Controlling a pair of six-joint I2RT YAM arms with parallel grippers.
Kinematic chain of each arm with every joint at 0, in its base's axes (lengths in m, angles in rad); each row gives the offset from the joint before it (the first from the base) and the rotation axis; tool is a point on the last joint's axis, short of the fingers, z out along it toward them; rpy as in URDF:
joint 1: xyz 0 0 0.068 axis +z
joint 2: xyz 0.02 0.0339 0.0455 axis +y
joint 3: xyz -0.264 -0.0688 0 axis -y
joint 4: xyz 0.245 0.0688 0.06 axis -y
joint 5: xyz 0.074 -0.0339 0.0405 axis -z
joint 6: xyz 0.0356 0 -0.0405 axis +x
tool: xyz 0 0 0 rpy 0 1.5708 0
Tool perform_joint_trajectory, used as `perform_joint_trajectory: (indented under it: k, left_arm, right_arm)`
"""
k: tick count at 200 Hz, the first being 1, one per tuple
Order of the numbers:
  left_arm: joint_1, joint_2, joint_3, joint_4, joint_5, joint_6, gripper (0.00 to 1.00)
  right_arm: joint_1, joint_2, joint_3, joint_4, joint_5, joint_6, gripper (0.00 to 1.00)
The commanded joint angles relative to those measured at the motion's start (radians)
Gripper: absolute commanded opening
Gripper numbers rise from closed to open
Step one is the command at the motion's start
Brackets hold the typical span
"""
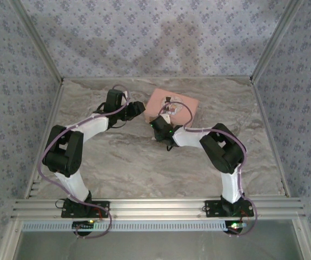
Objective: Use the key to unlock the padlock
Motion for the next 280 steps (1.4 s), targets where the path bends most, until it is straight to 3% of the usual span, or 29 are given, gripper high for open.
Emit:
perform_joint_trajectory:
  k: [1, 47, 114, 147, 173, 212, 280]
  left_arm:
    - [0.006, 0.007, 0.012, -0.001, -0.004, 0.011, 0.46]
    - [0.009, 0.015, 0.008, 0.007, -0.004, 0.007, 0.46]
    - [0.02, 0.027, 0.013, 0.007, -0.011, 0.016, 0.46]
    - [0.023, 0.03, 0.021, 0.004, -0.015, 0.022, 0.46]
    - [0.023, 0.036, 0.024, -0.001, -0.014, 0.03, 0.46]
    - [0.023, 0.068, 0.035, -0.002, -0.004, 0.041, 0.46]
    - [0.021, 0.092, 0.019, 0.04, 0.036, 0.017, 0.46]
  right_arm:
    - [0.003, 0.029, 0.013, -0.014, 0.024, 0.009, 0.32]
    - [0.006, 0.017, -0.018, -0.004, 0.006, -0.017, 0.15]
    - [0.019, -0.106, -0.105, -0.025, -0.053, -0.136, 0.0]
    - [0.009, -0.201, -0.15, -0.057, -0.129, -0.227, 0.0]
    - [-0.003, -0.27, -0.174, -0.096, -0.26, -0.342, 0.0]
    - [-0.003, -0.264, -0.158, -0.179, -0.305, -0.519, 0.0]
    - [-0.042, -0.276, -0.133, -0.228, -0.379, -0.689, 0.0]
